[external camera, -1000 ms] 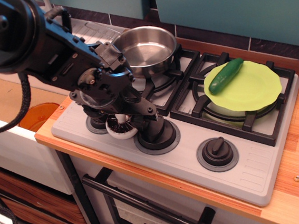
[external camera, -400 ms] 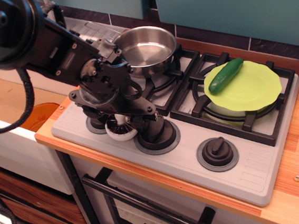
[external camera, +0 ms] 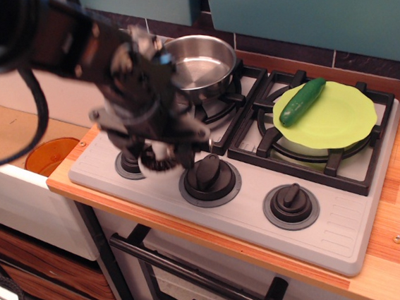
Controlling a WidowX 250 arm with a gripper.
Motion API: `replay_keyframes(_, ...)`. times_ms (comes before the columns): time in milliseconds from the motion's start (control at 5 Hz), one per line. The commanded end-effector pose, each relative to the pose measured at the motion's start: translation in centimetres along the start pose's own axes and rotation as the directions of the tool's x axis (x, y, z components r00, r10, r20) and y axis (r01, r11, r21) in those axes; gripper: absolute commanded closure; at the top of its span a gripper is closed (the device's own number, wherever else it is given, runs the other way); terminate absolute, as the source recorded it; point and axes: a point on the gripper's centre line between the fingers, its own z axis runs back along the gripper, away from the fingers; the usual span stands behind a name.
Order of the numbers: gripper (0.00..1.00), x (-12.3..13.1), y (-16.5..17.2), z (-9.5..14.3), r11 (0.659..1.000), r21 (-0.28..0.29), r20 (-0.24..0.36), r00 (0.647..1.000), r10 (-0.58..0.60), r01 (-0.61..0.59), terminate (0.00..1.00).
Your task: Put pickle on plate and mushroom in pot or pan on stove
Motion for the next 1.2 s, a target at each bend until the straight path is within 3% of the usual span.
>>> replay_keyframes(0, 1.00, 3.8, -0.2, 3.4, 1.000, 0.013, -0.022, 1.000, -0.011, 0.011, 0.00)
replay_keyframes(600, 1.00, 12.1, 0.2, 1.4, 0.997, 0.054, -0.043, 0.998, -0.045, 0.047, 0.00)
replay_keyframes(1000, 1.00, 15.3, 1.5, -0.8, 0.997, 0.035, -0.031, 0.997, -0.074, 0.075, 0.00)
